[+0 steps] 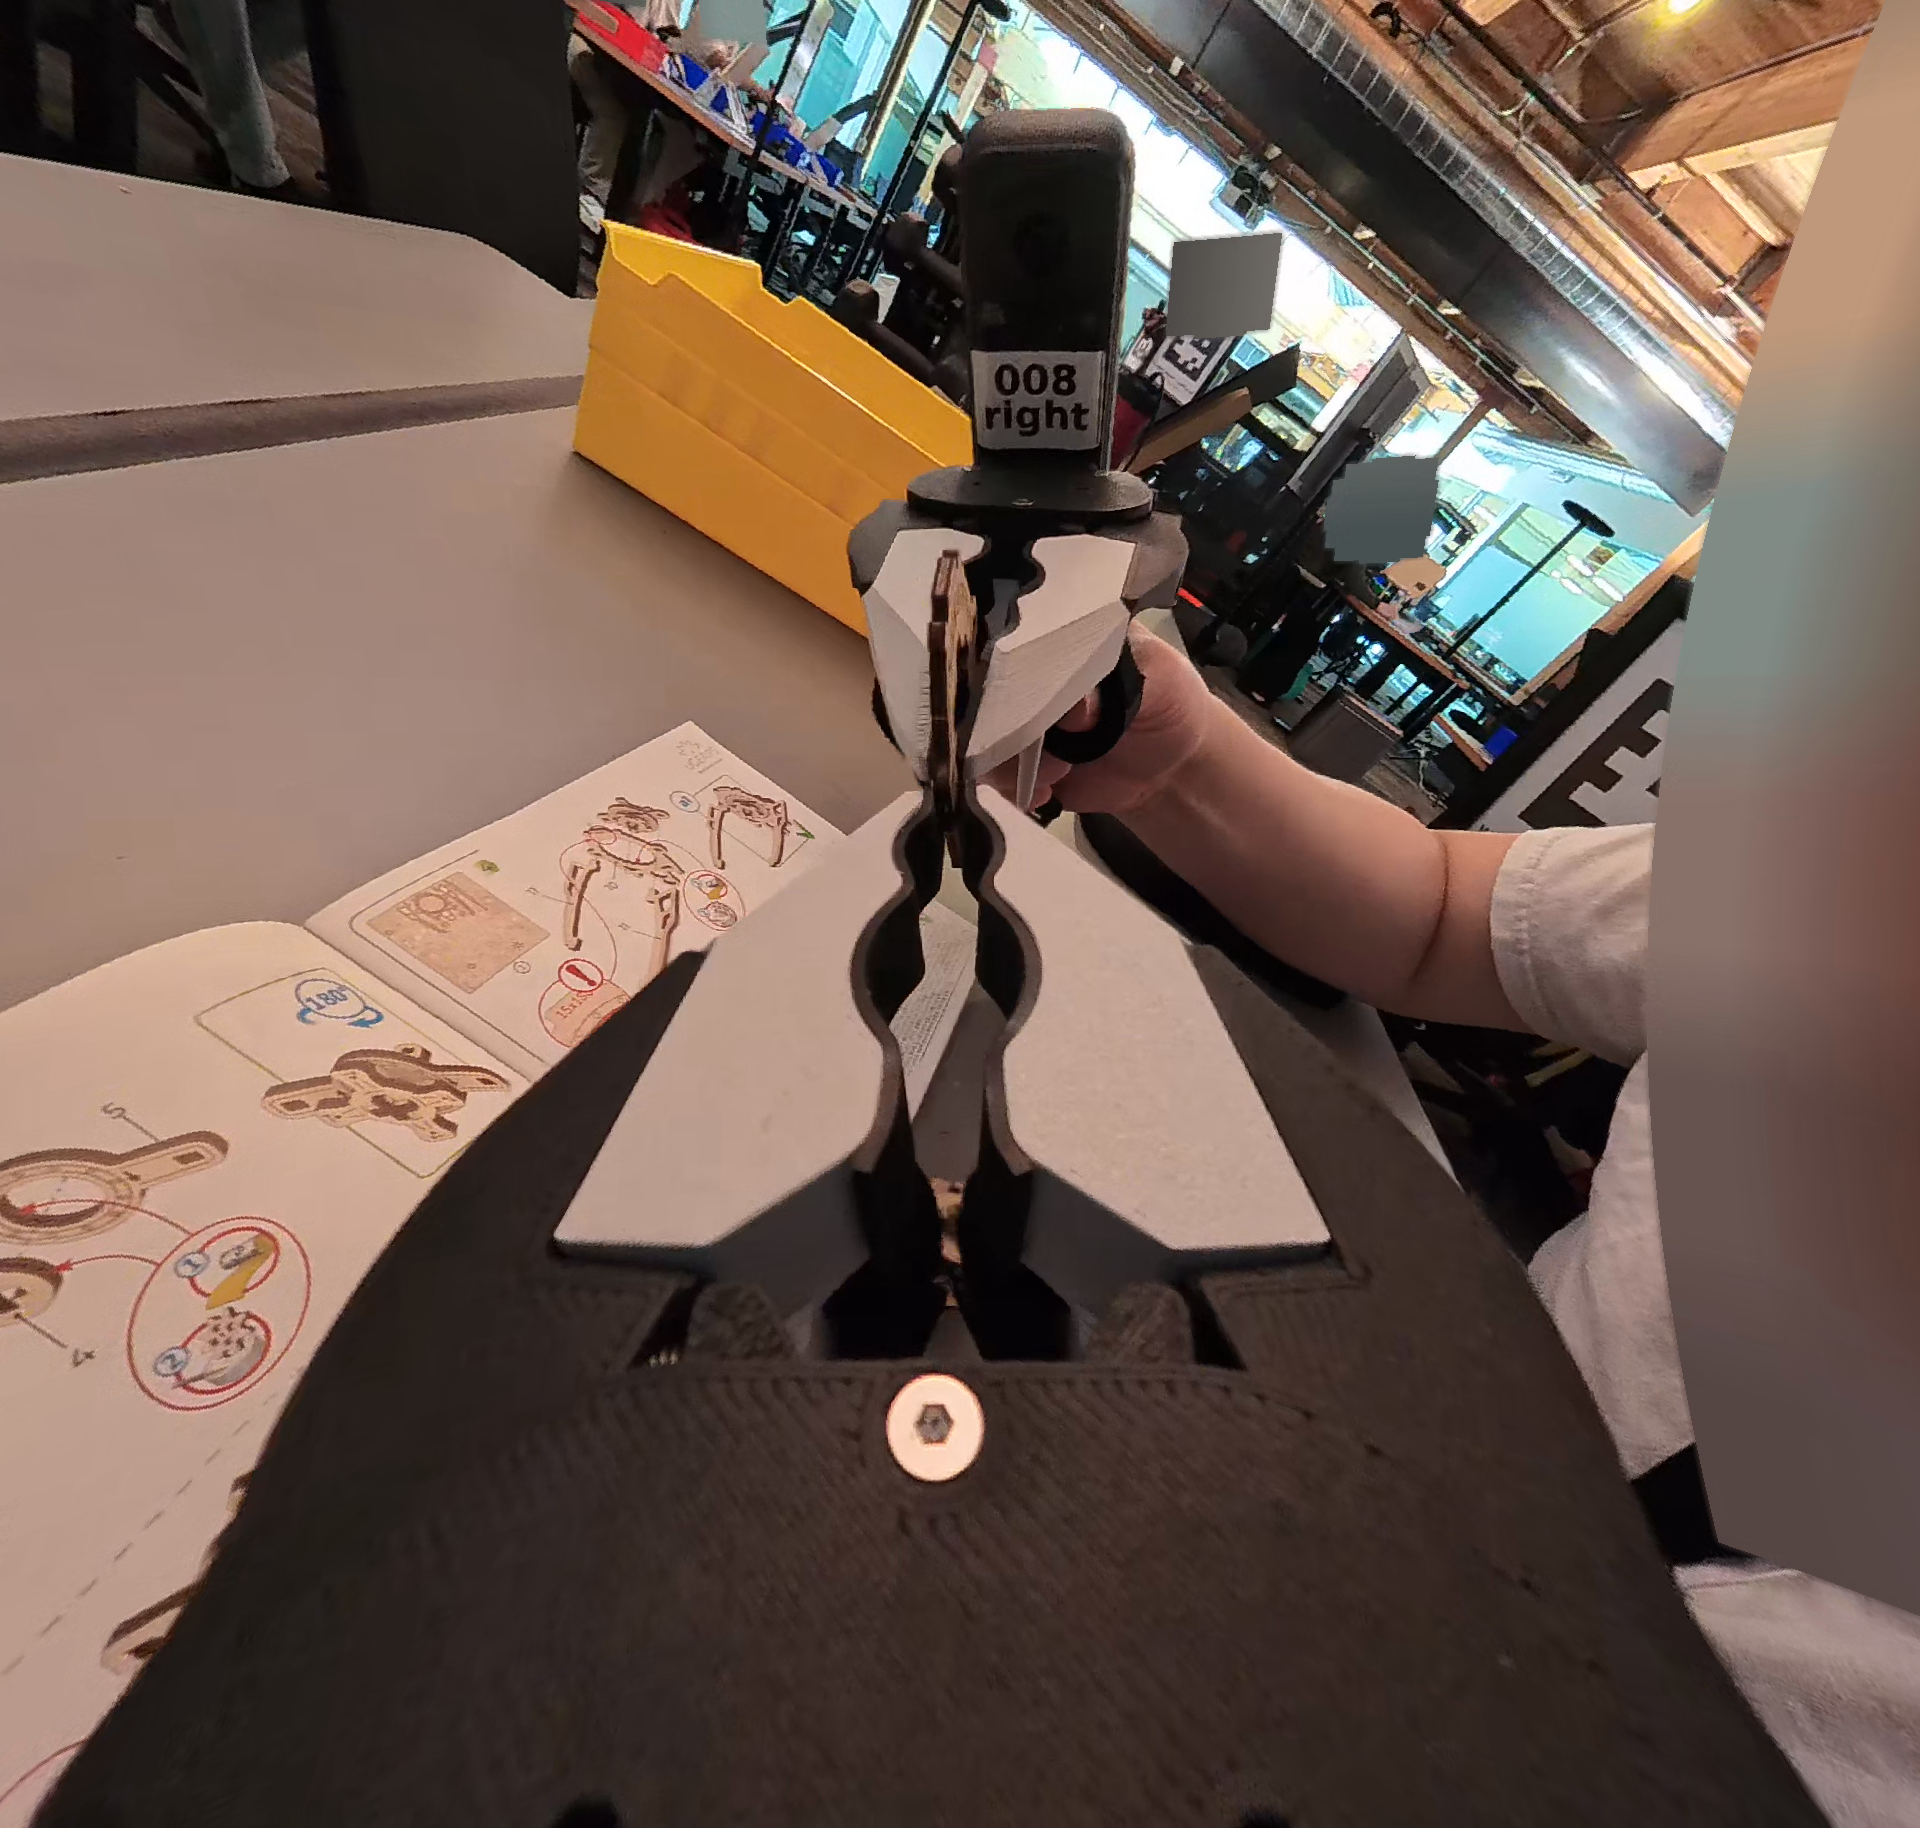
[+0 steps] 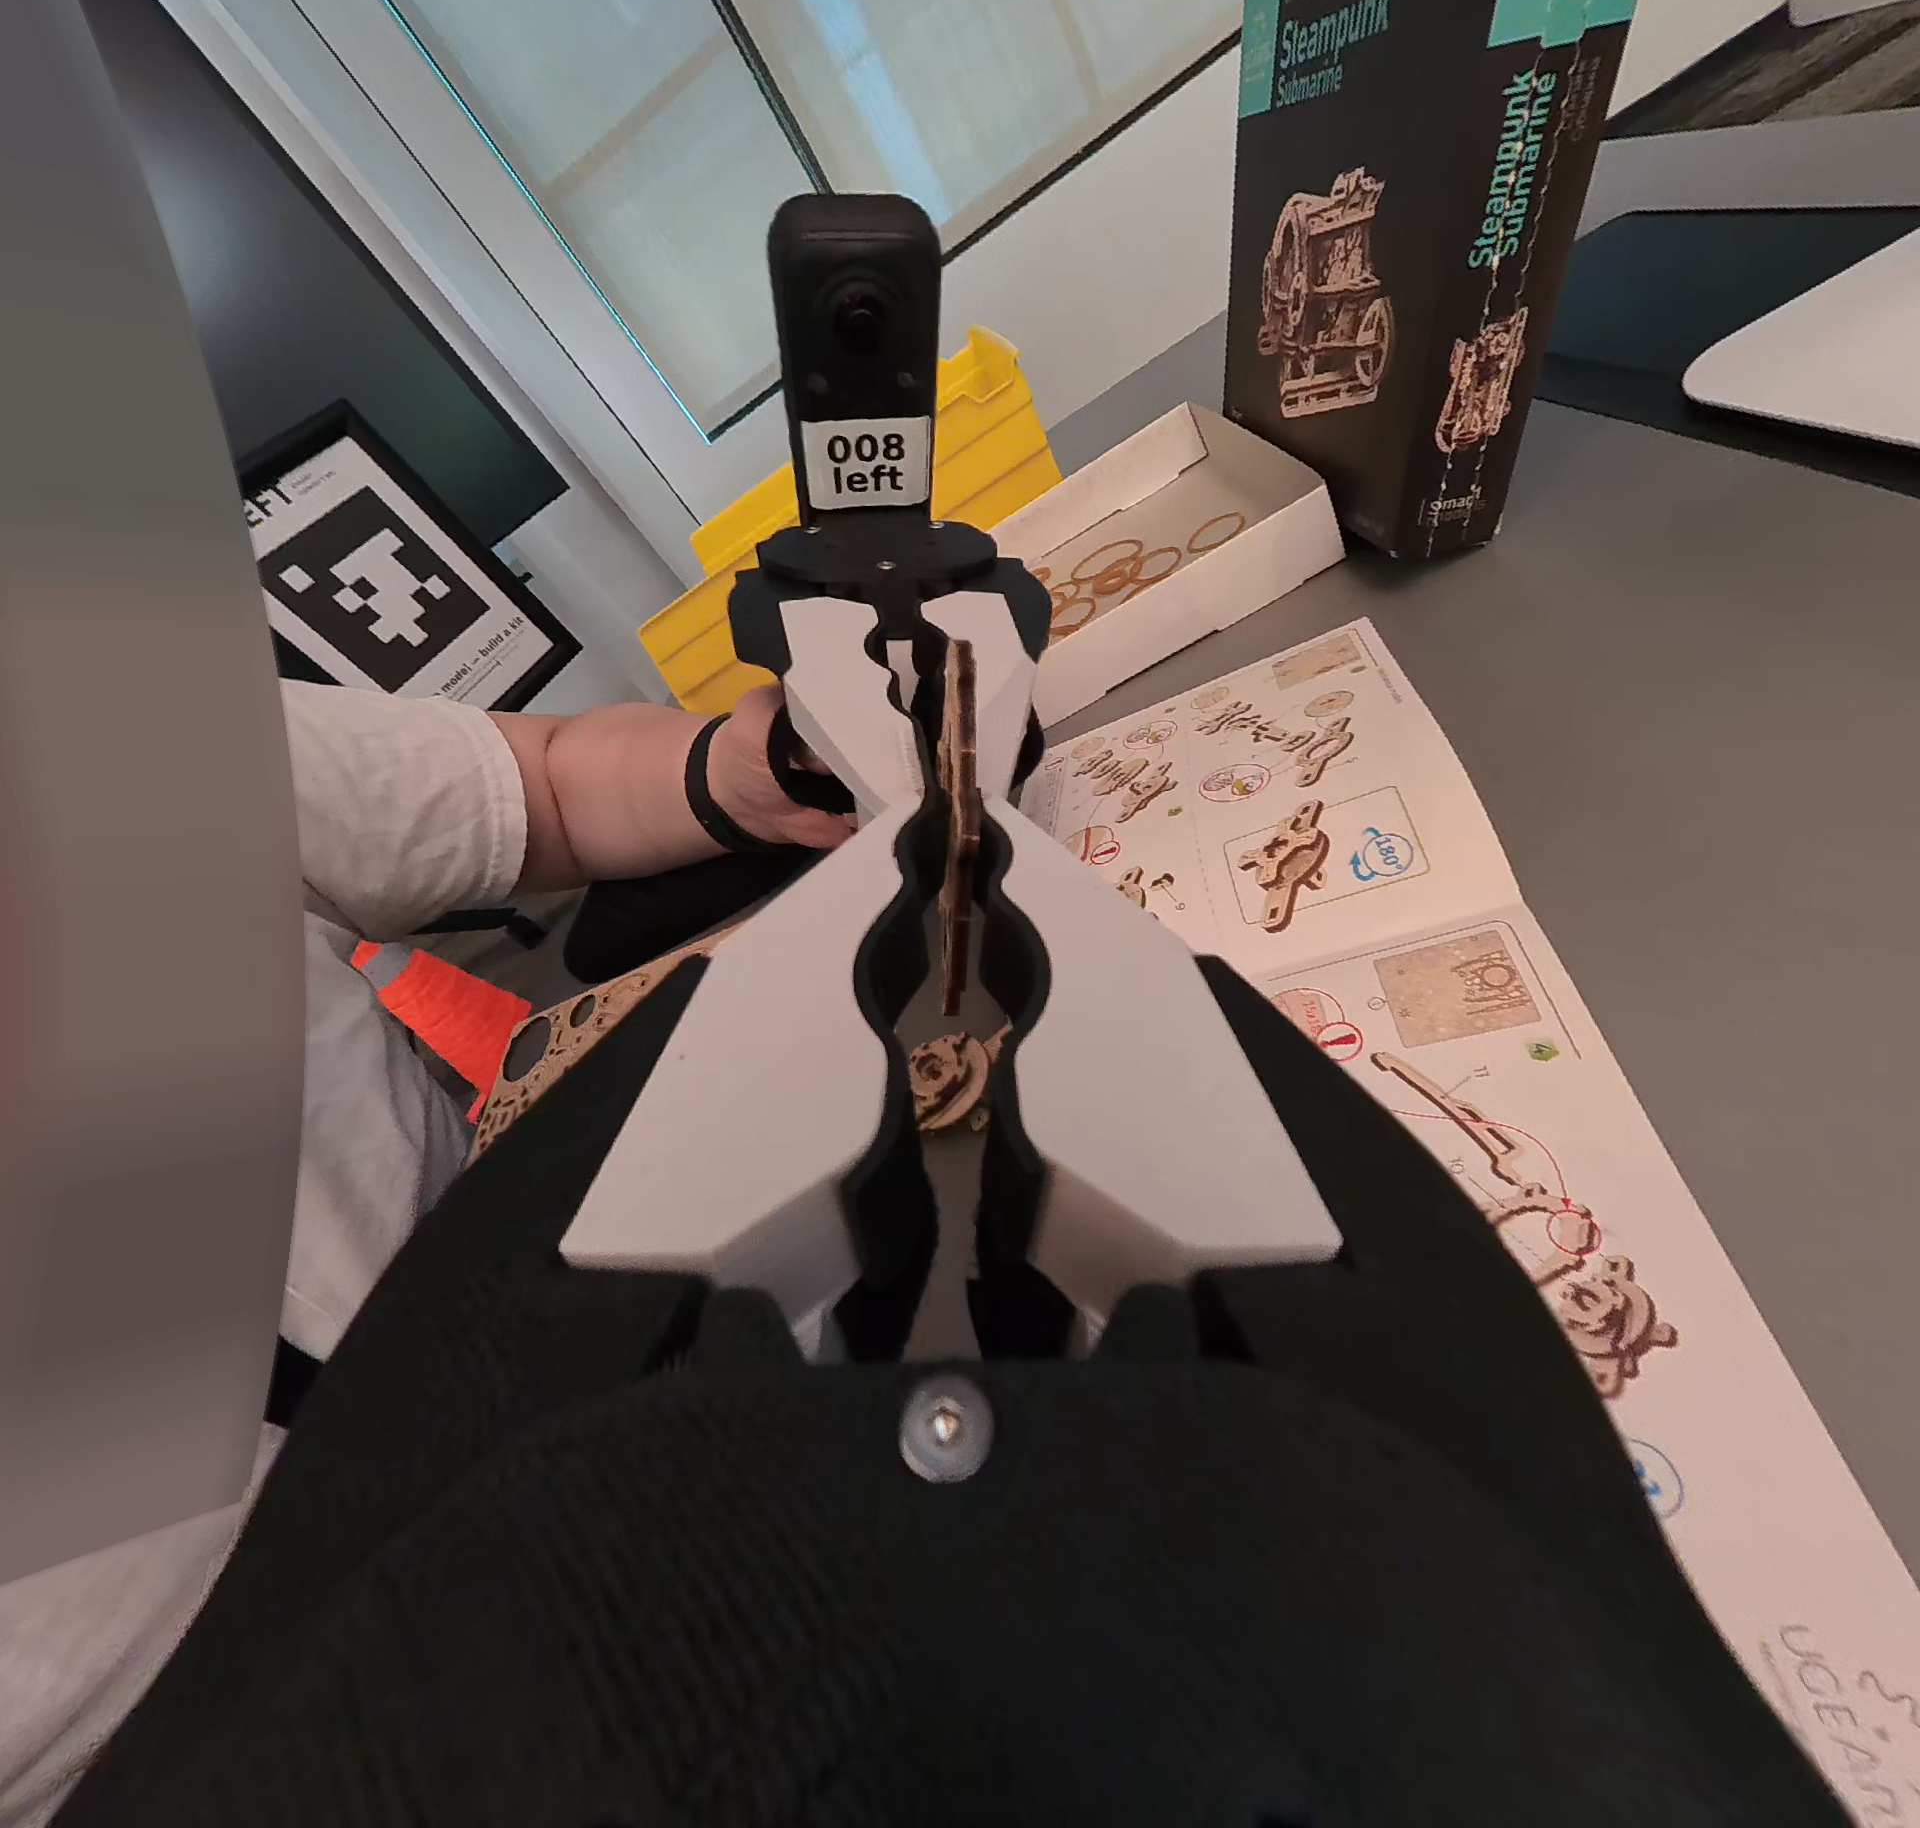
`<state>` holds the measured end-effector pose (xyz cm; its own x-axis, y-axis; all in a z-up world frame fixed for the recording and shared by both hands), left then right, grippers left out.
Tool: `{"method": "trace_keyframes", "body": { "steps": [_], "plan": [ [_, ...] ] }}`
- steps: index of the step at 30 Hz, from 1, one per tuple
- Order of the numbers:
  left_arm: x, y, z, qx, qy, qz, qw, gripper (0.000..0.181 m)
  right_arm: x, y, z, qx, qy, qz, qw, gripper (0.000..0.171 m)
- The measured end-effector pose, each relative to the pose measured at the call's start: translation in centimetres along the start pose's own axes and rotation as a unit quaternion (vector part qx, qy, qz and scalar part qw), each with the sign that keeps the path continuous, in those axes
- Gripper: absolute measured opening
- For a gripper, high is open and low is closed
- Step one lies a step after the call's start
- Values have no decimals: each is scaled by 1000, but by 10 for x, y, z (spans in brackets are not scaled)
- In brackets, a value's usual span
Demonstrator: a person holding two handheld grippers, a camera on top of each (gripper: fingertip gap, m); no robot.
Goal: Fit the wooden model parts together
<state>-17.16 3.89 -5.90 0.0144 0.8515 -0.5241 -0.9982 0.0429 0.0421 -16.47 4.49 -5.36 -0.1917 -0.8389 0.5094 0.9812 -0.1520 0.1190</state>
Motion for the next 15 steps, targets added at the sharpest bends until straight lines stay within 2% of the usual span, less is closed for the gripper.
{"method": "trace_keyframes", "body": {
  "steps": [4,8,15],
  "plan": [
    [-2,-1,1,9,-29,-2,1000,1,3,2,2,-7,21,10,1000,2],
    [-1,-3,-3,19,-30,-5,999,1,1,6,13,-38,-18,15,999,3],
    [-1,-5,-6,28,-29,-5,999,1,1,-1,1,10,-9,1,1000,3]
  ]
}}
Point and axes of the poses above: each gripper's, where its closed fingertips meet, y back along the fingers, z out of its top, x = y × z across the jaws, the point moved 1 cm from there along y, back along the fingers, and after that the axes turned 2 degrees about -z, right-handed, at the moved point
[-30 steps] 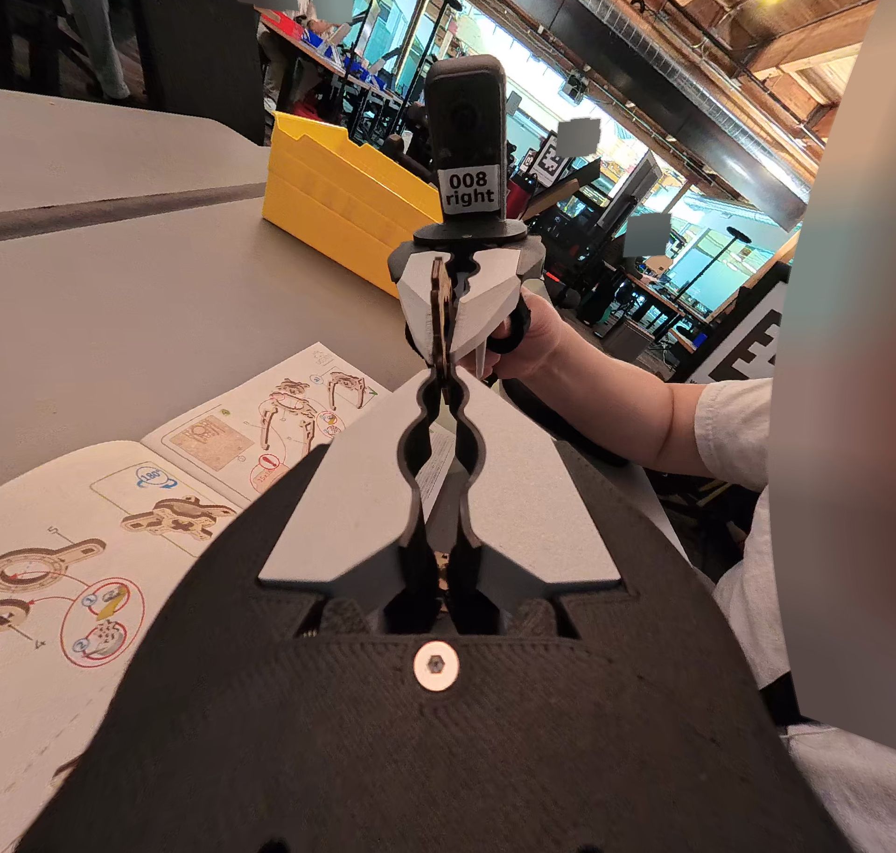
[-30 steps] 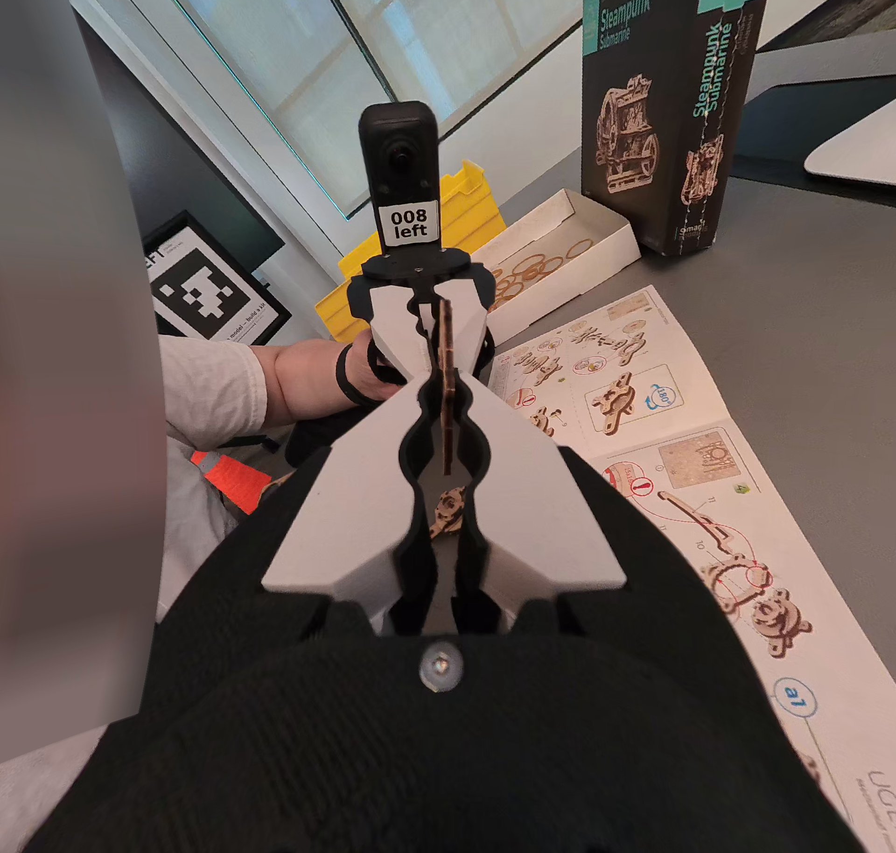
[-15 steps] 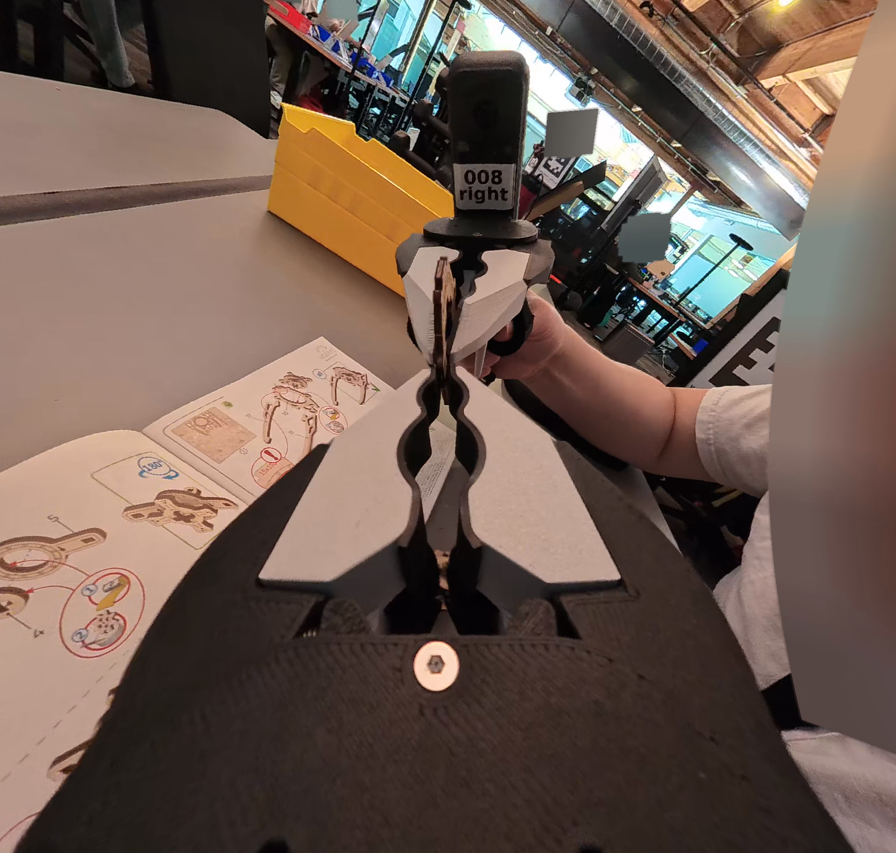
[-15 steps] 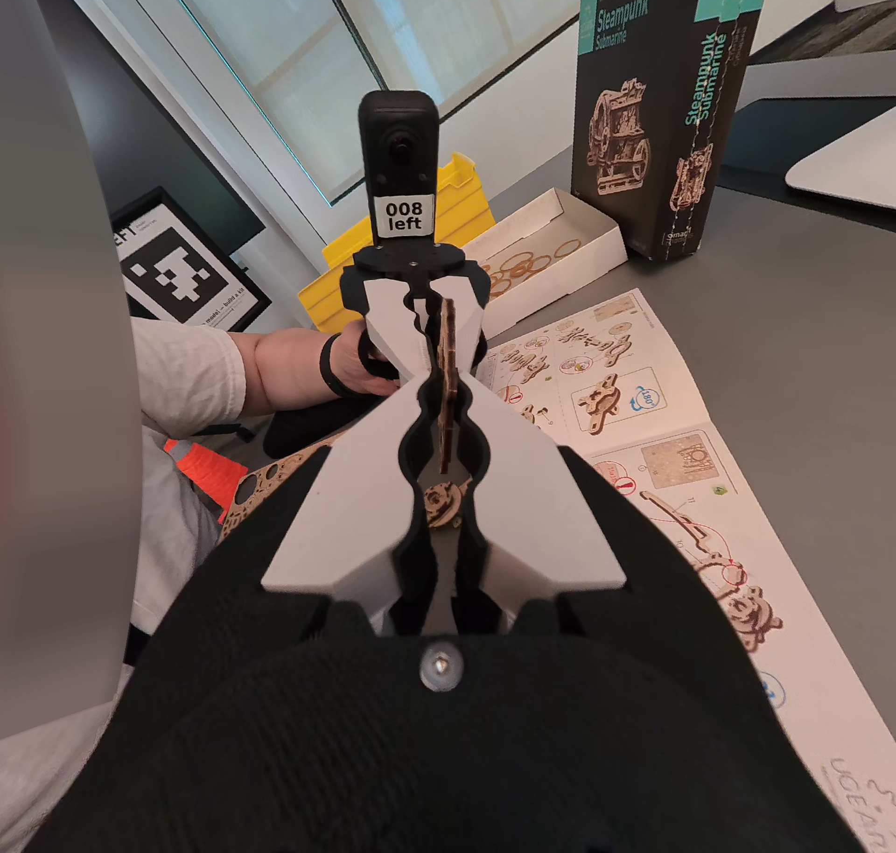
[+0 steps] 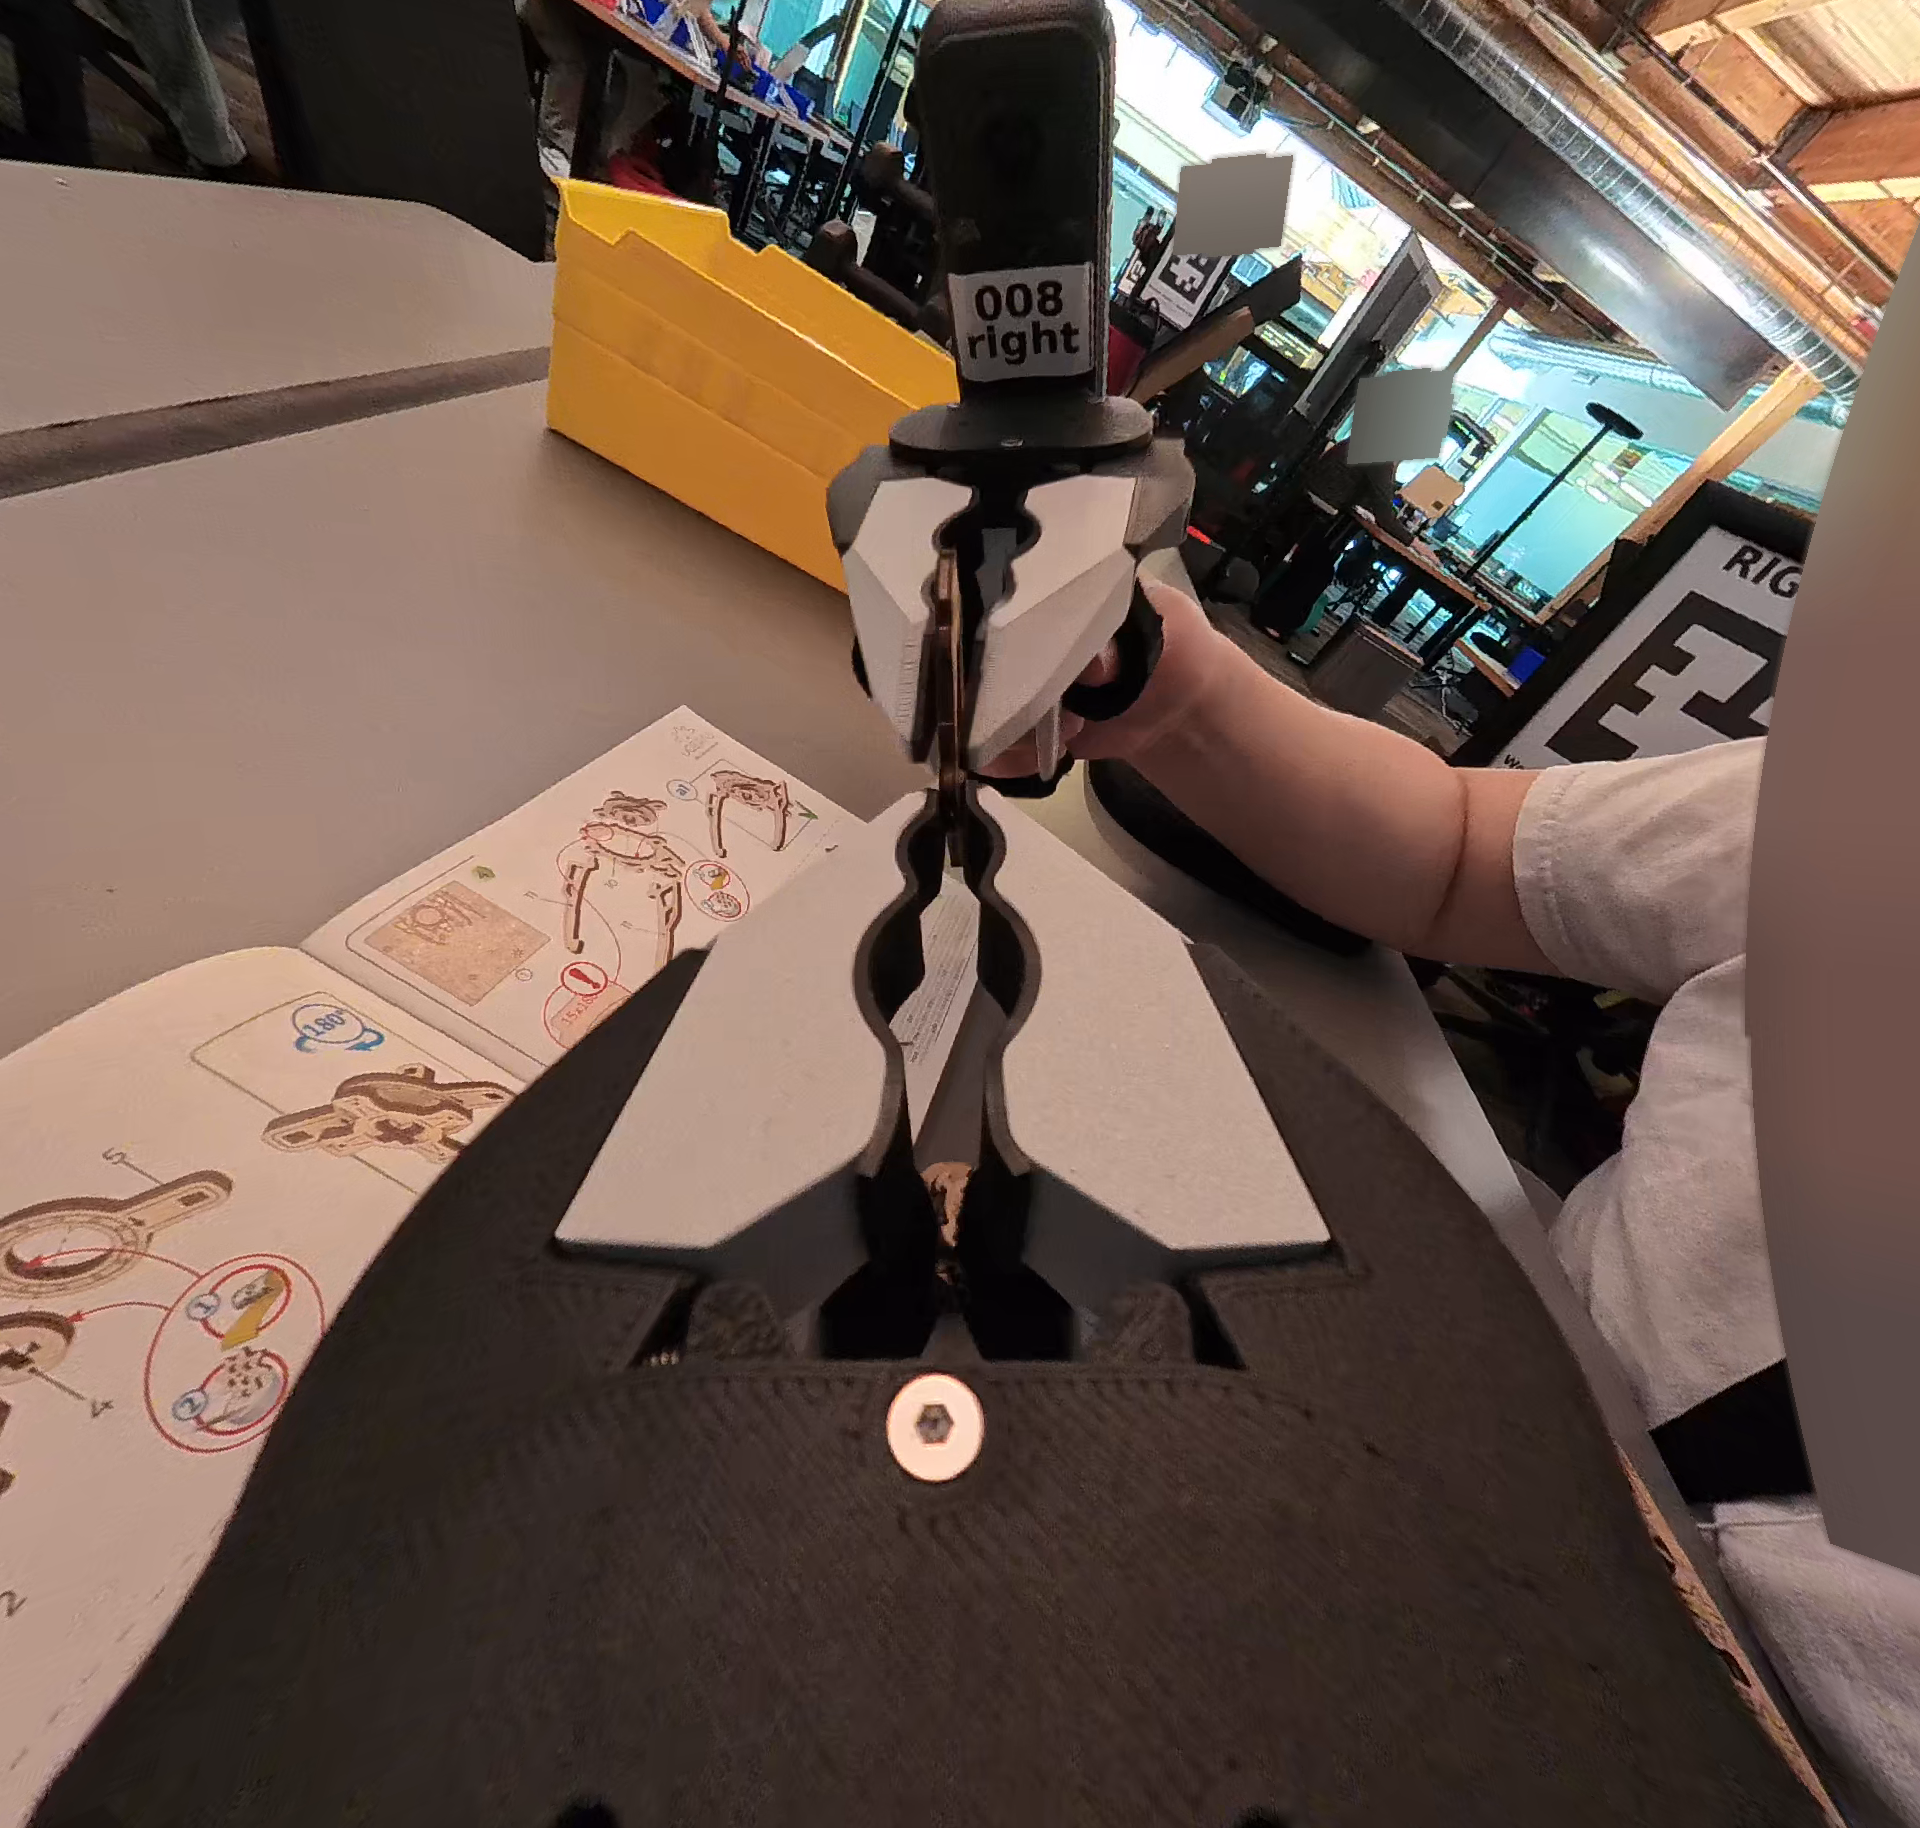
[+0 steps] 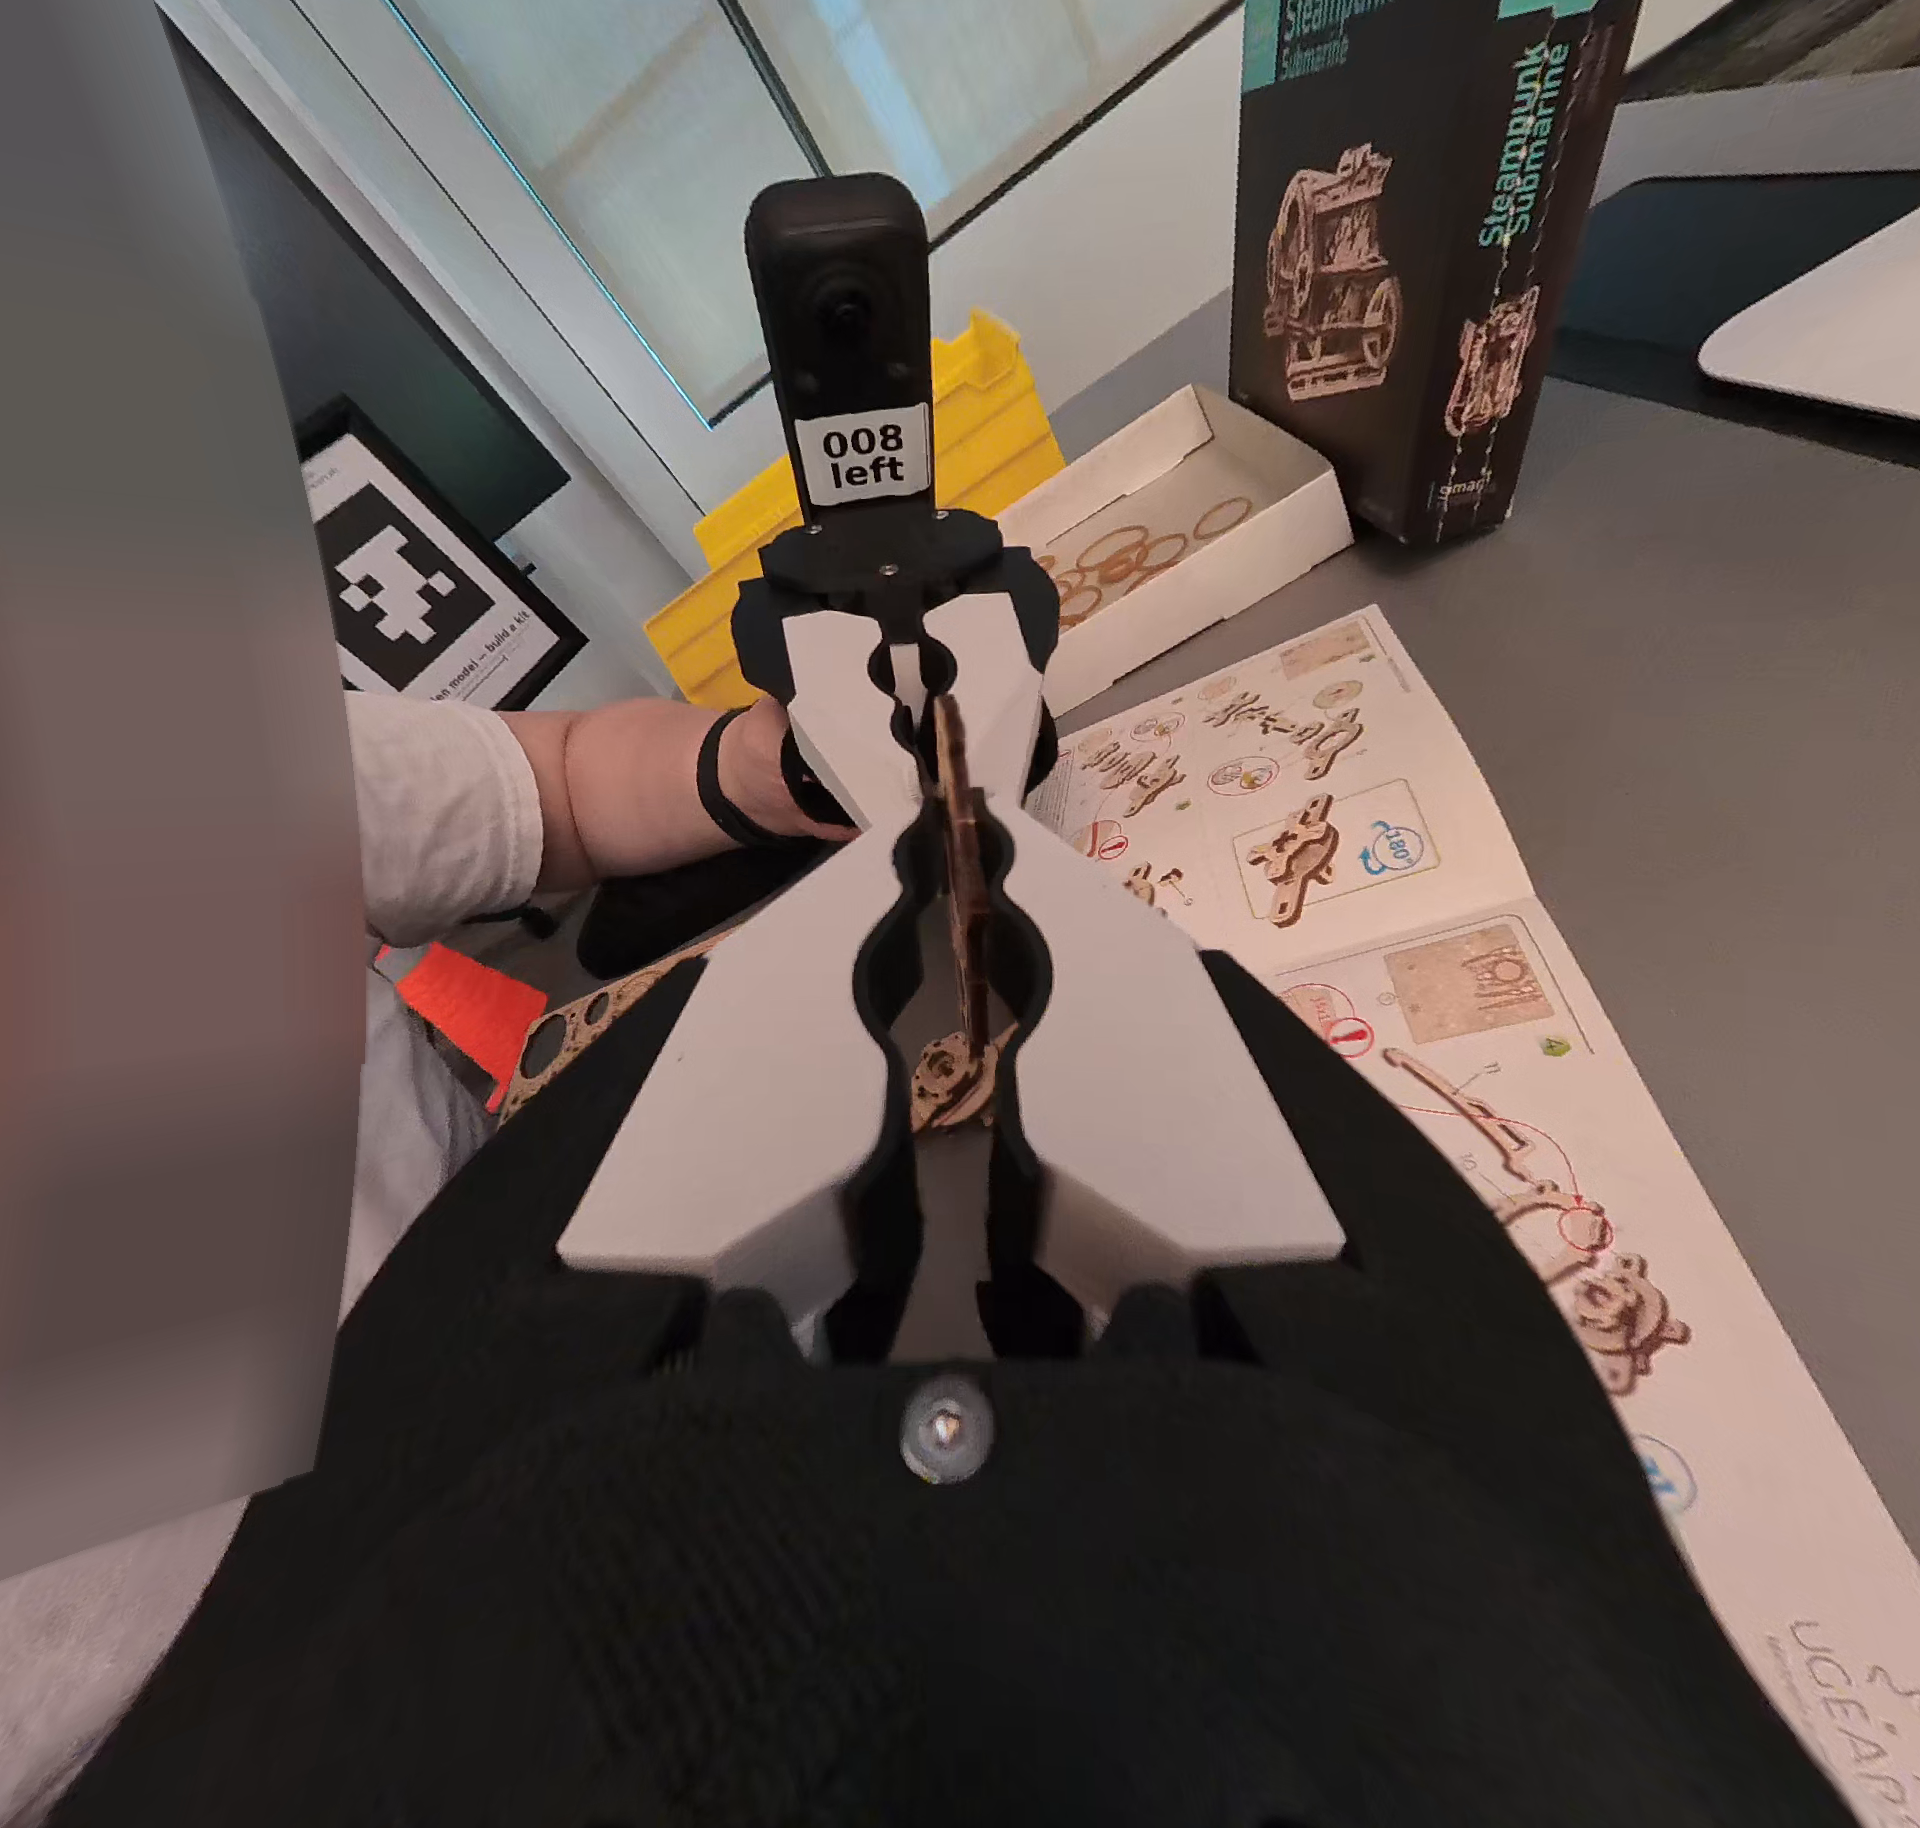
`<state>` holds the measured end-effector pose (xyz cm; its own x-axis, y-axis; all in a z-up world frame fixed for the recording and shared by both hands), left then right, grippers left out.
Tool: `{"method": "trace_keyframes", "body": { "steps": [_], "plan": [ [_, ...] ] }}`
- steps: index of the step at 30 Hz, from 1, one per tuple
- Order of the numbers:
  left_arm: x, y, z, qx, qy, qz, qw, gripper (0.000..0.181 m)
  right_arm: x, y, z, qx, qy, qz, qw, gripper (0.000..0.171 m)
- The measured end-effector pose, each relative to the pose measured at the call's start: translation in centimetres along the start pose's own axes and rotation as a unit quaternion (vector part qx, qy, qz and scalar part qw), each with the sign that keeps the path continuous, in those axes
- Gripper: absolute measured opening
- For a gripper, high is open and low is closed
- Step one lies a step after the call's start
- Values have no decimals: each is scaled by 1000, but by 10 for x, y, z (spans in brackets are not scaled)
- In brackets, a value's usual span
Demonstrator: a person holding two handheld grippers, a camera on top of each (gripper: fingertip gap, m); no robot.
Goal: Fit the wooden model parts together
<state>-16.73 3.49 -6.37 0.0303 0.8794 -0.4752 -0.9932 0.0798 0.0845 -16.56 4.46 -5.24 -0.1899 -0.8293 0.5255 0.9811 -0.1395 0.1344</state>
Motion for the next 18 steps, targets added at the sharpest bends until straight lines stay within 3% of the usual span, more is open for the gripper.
{"method": "trace_keyframes", "body": {
  "steps": [18],
  "plan": [
    [-3,5,6,-14,-11,-23,1000,6,2,2,0,-13,-50,43,998,1]
  ]
}}
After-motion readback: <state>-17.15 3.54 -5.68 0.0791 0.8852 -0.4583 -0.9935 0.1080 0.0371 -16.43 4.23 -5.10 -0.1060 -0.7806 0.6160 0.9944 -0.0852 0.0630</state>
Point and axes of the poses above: each gripper's, where its closed fingertips meet, y back along the fingers, z out of its top, x = y × z across the jaws, the point moved 1 cm from there along y, back along the fingers, and after that the axes turned 2 degrees about -z, right-handed, at the moved point
